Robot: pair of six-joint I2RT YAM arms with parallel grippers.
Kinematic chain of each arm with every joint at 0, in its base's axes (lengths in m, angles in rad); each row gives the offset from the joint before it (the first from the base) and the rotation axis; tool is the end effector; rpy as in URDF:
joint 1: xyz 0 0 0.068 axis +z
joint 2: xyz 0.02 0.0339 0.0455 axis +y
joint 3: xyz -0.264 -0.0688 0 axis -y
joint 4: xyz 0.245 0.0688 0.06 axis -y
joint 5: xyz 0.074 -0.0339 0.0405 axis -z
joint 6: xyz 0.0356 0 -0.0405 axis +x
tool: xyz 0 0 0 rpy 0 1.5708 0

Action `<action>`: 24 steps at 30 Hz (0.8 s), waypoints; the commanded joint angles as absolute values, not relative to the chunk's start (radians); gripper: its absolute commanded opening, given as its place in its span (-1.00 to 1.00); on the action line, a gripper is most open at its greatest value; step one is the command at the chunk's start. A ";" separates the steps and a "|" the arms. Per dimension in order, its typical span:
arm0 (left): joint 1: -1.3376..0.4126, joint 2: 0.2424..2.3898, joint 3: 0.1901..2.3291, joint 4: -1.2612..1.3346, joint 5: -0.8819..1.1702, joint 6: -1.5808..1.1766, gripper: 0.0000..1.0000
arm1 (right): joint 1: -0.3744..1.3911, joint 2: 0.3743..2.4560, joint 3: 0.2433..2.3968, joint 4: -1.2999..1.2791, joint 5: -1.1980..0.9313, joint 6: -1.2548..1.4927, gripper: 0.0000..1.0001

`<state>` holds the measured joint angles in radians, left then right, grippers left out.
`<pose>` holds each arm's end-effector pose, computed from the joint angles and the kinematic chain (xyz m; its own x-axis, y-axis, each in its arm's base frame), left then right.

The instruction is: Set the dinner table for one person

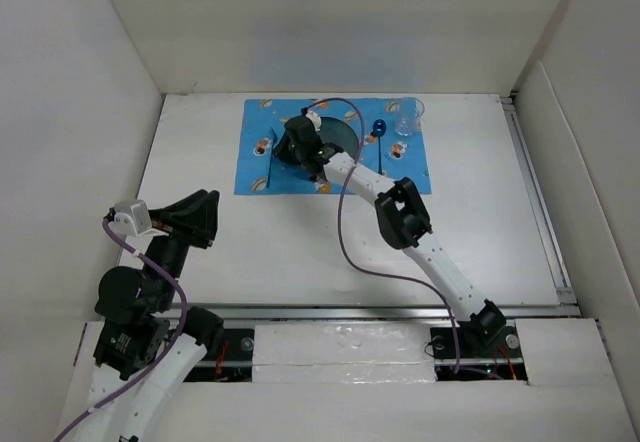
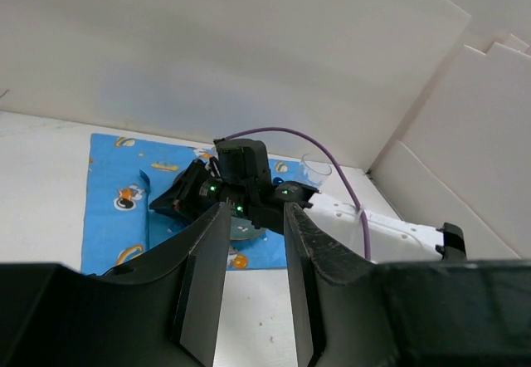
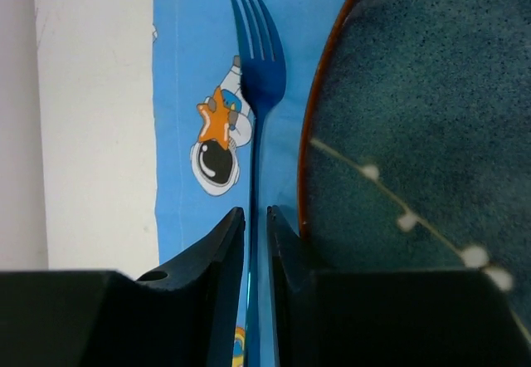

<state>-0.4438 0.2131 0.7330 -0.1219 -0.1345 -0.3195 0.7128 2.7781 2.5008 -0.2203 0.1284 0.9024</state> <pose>0.0432 -0.0152 0.3855 0.2337 -0.4558 -0.8589 0.4079 0.8478 -0.3389 0.4681 0.3986 0.1458 -0.6660 0.4532 -0.5925 -0.0658 0.7556 0.6518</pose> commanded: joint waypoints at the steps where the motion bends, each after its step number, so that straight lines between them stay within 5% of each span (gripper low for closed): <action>1: -0.449 0.209 0.732 -0.086 -0.144 -0.316 -0.41 | 0.710 2.602 2.462 -0.160 0.115 0.835 -0.55; 10: -0.449 0.242 0.730 -0.092 -0.170 -0.322 -0.35 | 0.745 2.229 2.192 -0.091 -0.023 0.617 -0.57; 14: -0.449 0.287 0.729 -0.120 -0.196 -0.334 -0.15 | 0.765 1.960 1.966 -0.078 -0.025 0.502 -0.14; 19: -0.449 0.316 0.732 -0.123 -0.163 -0.351 0.06 | 0.865 1.383 1.452 0.030 0.127 0.385 0.40; 20: -0.449 0.319 0.735 -0.124 -0.164 -0.351 0.11 | 0.882 1.294 1.384 0.032 0.180 0.355 0.82; 21: -0.449 0.318 0.736 -0.124 -0.158 -0.351 0.18 | 0.900 1.208 1.321 0.029 0.207 0.345 1.00; 24: -0.449 0.313 0.735 -0.123 -0.182 -0.356 0.26 | 0.937 0.884 1.110 -0.042 0.343 0.351 1.00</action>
